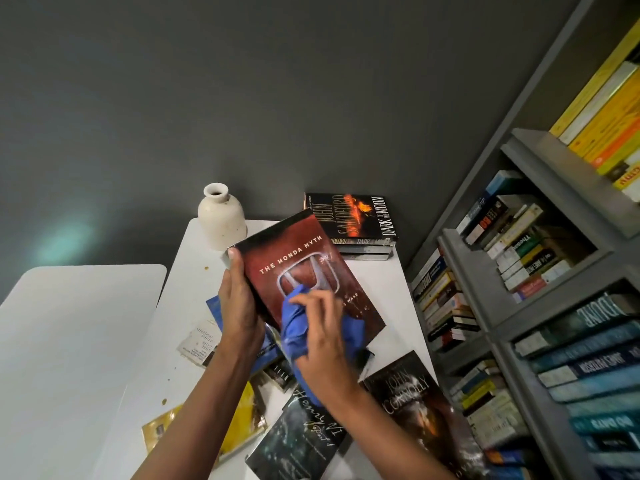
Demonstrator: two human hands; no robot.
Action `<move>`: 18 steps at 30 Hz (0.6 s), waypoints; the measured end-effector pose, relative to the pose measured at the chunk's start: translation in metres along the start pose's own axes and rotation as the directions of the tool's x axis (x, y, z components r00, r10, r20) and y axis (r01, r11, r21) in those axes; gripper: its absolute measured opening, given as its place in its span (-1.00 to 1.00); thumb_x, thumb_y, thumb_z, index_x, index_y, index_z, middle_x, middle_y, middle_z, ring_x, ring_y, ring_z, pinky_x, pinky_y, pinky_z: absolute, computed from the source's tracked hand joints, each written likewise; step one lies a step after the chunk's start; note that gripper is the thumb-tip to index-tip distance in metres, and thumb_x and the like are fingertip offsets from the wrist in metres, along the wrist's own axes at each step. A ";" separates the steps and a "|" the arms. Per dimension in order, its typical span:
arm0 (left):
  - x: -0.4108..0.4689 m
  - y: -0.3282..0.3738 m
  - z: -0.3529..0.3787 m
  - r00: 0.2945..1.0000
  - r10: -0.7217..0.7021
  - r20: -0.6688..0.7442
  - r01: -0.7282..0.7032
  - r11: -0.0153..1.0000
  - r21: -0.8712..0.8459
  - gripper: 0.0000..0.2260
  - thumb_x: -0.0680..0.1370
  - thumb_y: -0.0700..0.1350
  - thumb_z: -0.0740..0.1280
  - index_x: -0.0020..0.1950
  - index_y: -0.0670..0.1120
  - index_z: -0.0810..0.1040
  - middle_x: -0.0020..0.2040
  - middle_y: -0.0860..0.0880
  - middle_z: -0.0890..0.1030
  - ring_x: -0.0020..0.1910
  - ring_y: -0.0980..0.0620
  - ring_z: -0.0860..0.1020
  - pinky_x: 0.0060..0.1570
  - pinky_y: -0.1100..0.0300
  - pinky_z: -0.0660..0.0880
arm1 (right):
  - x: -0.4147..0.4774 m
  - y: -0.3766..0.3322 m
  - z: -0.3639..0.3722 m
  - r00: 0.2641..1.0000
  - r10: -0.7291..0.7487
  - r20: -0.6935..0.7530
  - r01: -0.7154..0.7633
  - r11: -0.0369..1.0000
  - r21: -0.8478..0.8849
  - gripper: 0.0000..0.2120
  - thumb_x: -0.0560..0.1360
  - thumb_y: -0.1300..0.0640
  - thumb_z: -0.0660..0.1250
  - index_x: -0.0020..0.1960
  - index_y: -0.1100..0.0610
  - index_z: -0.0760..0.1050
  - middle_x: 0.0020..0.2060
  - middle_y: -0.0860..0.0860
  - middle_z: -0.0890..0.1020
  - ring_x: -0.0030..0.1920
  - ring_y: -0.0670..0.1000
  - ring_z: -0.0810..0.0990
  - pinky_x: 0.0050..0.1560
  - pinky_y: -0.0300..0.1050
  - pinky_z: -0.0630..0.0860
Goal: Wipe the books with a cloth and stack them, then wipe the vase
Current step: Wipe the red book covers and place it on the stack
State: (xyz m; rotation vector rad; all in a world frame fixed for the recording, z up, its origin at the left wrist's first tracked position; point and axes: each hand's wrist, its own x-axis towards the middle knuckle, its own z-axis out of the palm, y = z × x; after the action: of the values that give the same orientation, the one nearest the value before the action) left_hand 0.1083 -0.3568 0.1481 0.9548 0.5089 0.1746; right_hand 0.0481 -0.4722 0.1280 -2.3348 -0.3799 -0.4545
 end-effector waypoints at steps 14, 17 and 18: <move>-0.012 -0.004 0.008 0.997 -0.007 -0.081 0.019 0.989 0.147 -0.52 0.51 0.13 0.40 0.19 -0.21 0.40 0.01 -0.15 0.62 -0.09 -0.02 0.65 -0.25 0.15 0.62 | -0.019 0.010 -0.007 0.999 0.001 0.051 0.008 0.984 -0.175 -0.20 0.22 0.11 0.55 0.33 -0.07 0.21 0.24 0.11 0.39 0.12 0.12 0.53 -0.03 -0.01 0.63; -0.008 -0.002 0.008 0.998 -0.024 -0.054 0.037 0.965 0.260 -0.28 0.30 0.20 0.52 0.21 -0.27 0.42 0.01 -0.20 0.61 -0.07 -0.07 0.64 -0.23 0.03 0.61 | -0.010 0.017 -0.020 0.999 -0.022 0.047 0.029 0.989 -0.146 -0.17 0.20 0.19 0.57 0.34 -0.01 0.22 0.11 0.06 0.55 0.04 0.06 0.59 -0.01 -0.03 0.62; -0.006 -0.001 0.009 0.999 -0.014 -0.047 0.028 0.952 0.304 -0.22 0.23 0.22 0.52 0.21 -0.30 0.43 0.00 -0.24 0.59 -0.09 -0.08 0.63 -0.31 0.06 0.59 | -0.006 0.020 -0.025 0.999 -0.028 0.046 0.034 0.990 -0.137 -0.17 0.19 0.20 0.58 0.33 -0.01 0.23 0.06 0.04 0.58 -0.01 0.04 0.59 -0.04 -0.04 0.62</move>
State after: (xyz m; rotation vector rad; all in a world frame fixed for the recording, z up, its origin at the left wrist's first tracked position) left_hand 0.1068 -0.3657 0.1538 1.2492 0.5976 0.0987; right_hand 0.0449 -0.5045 0.1303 -2.4796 -0.4179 -0.4575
